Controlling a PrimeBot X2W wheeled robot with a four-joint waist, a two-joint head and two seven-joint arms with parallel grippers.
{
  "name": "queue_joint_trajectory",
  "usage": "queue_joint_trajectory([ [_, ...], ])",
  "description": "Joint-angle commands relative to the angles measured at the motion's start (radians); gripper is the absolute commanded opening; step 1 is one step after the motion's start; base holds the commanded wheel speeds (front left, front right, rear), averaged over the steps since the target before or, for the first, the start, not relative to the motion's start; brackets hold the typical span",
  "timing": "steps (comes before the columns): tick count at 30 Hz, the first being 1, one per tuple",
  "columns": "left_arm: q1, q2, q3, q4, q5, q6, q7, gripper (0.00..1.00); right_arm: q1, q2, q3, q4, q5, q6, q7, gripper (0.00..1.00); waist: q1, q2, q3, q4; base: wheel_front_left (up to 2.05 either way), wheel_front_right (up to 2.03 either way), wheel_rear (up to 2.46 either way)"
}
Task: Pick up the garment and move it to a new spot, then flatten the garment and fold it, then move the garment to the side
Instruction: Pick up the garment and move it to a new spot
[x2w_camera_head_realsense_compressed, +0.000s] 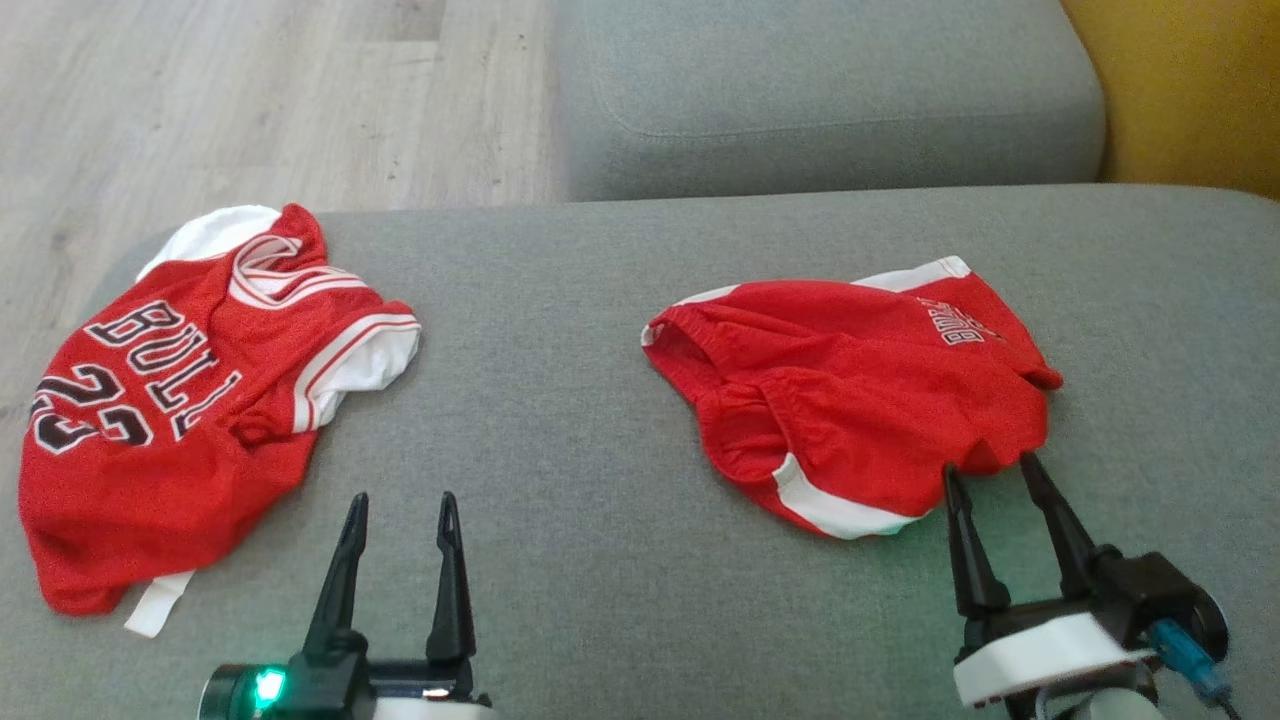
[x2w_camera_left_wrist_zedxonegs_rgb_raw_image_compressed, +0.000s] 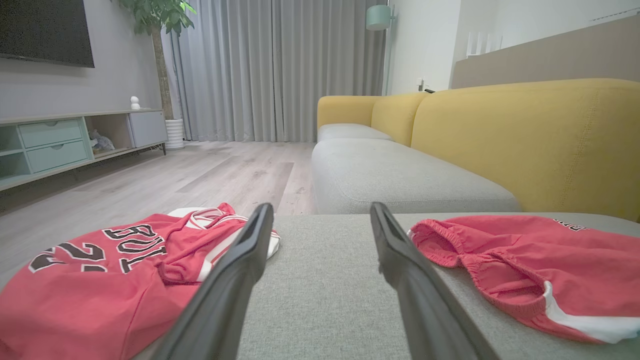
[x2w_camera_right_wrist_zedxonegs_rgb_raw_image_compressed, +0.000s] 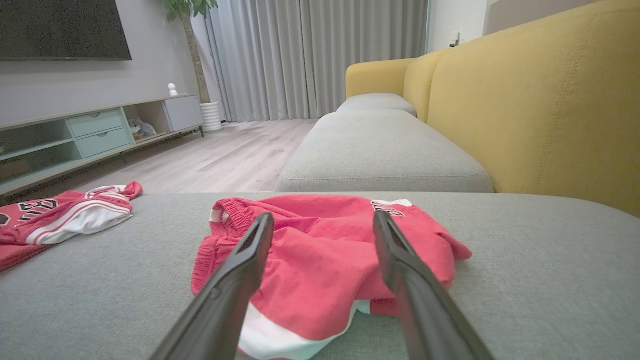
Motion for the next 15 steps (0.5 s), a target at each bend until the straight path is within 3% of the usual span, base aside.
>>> queue_joint_trajectory([
  [1,-0.04,-0.008,0.037,-0.037,0.005,0.002,-0.009,1.0,-0.018,-0.003,0.023,-0.032,-0.002,-0.001,-0.004,1.0,0.0002,-0.0001,-0.008,0.009,0.0,0.0,0.0],
  [15,-0.064,-0.011,0.015,0.009,0.055,-0.011,-0.009,1.0,-0.012,-0.003,0.01,-0.017,0.0,-0.001,-0.004,1.0,0.0002,-0.0001,-0.013,0.02,0.0,0.0,0.0],
])
